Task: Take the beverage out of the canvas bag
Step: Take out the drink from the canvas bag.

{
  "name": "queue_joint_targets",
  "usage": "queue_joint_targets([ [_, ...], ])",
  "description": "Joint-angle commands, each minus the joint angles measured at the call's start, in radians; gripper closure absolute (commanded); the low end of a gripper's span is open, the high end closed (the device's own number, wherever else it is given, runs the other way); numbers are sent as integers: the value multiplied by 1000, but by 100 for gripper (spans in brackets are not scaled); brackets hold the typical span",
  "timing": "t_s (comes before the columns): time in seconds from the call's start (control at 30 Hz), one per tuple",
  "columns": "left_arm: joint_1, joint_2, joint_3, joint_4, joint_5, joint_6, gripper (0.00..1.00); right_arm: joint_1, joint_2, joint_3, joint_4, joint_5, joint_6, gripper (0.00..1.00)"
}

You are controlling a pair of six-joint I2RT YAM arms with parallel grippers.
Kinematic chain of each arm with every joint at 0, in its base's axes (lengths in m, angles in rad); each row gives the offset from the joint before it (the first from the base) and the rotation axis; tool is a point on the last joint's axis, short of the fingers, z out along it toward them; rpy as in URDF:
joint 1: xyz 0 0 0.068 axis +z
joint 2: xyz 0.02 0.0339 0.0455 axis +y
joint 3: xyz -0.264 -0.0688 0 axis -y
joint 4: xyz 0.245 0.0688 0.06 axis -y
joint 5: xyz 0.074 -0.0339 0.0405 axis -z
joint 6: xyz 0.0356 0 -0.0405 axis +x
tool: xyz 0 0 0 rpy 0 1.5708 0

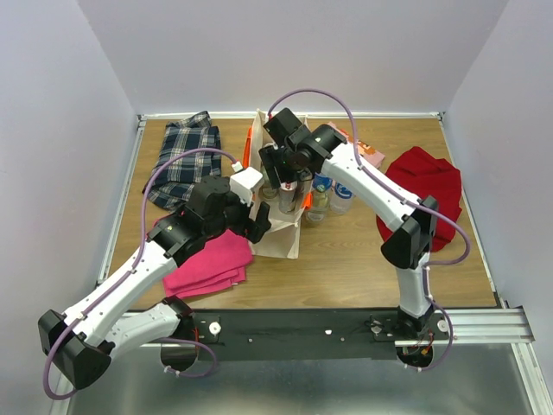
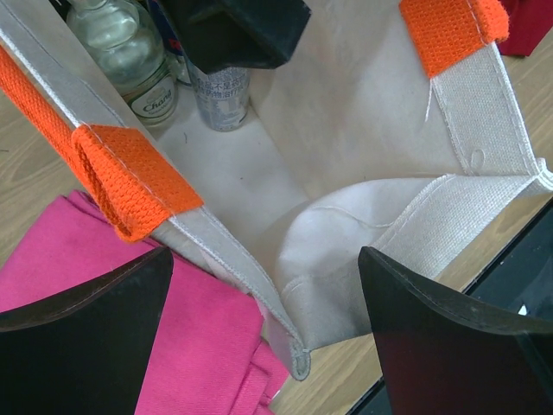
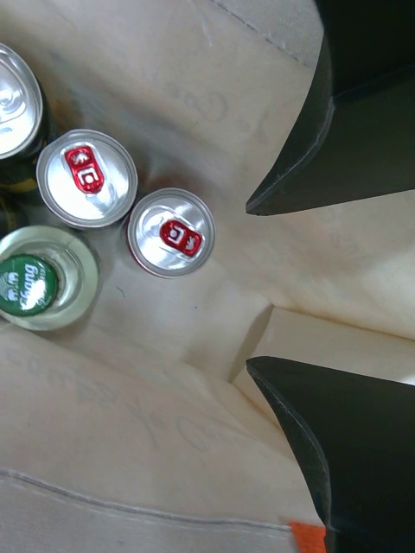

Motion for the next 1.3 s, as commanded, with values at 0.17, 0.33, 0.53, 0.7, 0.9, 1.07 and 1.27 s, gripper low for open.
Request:
queue_joint_targets([
  [0.17,-10,19,-29,-27,44,14,2,5,90,67,-84,70,6,25],
  [0.33,-11,23,-28,-26,42,15,2,5,101,63,-84,58,2,24],
  [0.53,-13,20,-32,-23,41,15,2,5,138,94,-111,73,0,24],
  [0.7,-13,14,-33,-24,36,14,2,5,167,104,-116,104,-12,23],
  [0.9,-14,19,-33,-26,33,15,2,5,206,129,-128,156,-15,23],
  [1.07,-14,14,-36,-24,30,15,2,5,210,123,-115,165,-23,23],
  [1.27,-14,14,-34,-24,21,15,2,5,198,86,-59,144,-35,23],
])
